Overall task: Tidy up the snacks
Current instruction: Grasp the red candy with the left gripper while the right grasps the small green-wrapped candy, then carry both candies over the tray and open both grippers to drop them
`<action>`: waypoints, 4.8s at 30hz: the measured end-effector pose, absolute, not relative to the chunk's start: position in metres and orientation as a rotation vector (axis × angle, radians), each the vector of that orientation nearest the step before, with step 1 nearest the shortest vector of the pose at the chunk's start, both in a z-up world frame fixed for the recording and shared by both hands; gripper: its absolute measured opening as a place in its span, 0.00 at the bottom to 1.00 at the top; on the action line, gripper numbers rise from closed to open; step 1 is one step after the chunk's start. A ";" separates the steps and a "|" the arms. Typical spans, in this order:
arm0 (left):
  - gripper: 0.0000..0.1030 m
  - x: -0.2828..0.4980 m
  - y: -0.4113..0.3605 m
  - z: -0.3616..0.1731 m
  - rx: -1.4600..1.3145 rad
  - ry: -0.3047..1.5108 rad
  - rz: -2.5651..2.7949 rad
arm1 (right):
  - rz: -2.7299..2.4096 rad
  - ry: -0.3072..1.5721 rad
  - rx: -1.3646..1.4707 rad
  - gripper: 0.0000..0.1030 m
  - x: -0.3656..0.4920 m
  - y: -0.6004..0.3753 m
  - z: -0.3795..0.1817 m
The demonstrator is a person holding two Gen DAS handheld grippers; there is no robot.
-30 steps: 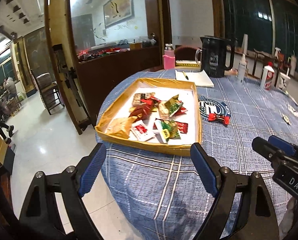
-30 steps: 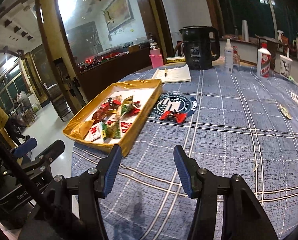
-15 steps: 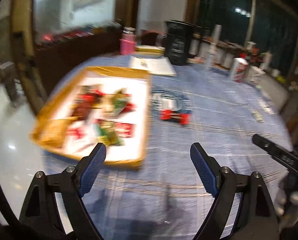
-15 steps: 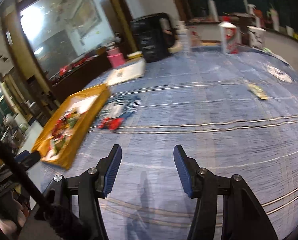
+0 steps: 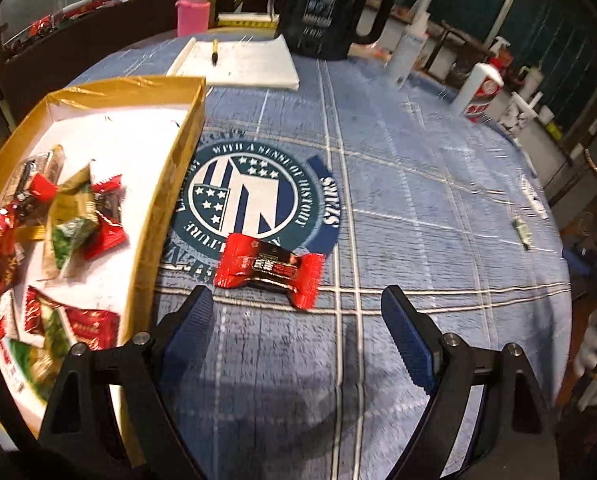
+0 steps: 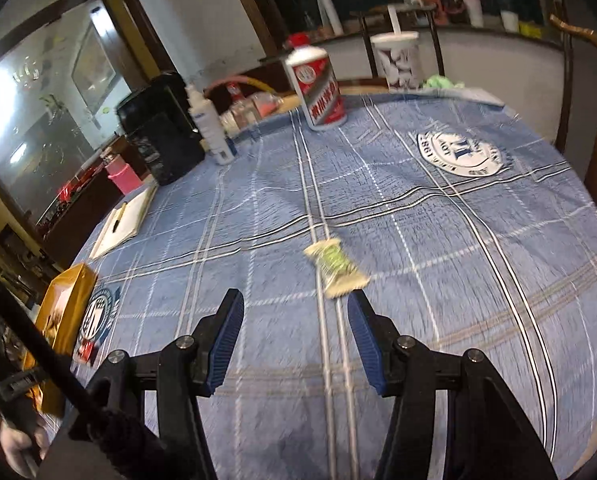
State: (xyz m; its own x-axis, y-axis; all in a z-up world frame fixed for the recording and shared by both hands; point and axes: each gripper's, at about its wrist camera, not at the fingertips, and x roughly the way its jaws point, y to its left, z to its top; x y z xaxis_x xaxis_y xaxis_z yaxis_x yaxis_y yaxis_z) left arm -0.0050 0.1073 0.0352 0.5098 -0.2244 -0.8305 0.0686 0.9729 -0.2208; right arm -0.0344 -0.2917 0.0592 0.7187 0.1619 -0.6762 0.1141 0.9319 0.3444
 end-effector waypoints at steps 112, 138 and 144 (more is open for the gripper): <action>0.27 -0.120 0.169 0.074 -0.234 0.799 -0.340 | 0.516 0.858 0.301 0.18 -0.099 -0.110 0.067; 0.27 -0.130 0.320 0.084 -0.281 0.677 -0.024 | 0.829 0.795 0.077 0.18 -0.083 0.125 0.119; 0.27 -0.113 0.337 0.072 -0.304 0.696 -0.001 | 0.810 0.808 0.076 0.18 -0.071 0.143 0.106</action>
State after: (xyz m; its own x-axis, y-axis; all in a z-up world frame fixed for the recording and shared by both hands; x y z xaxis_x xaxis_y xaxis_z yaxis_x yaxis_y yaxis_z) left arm -0.1129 0.3367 0.0718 0.7689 -0.1019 -0.6312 -0.0996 0.9561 -0.2757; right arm -0.0711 0.1425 0.1059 0.4145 0.6714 -0.6144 -0.6165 0.7038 0.3532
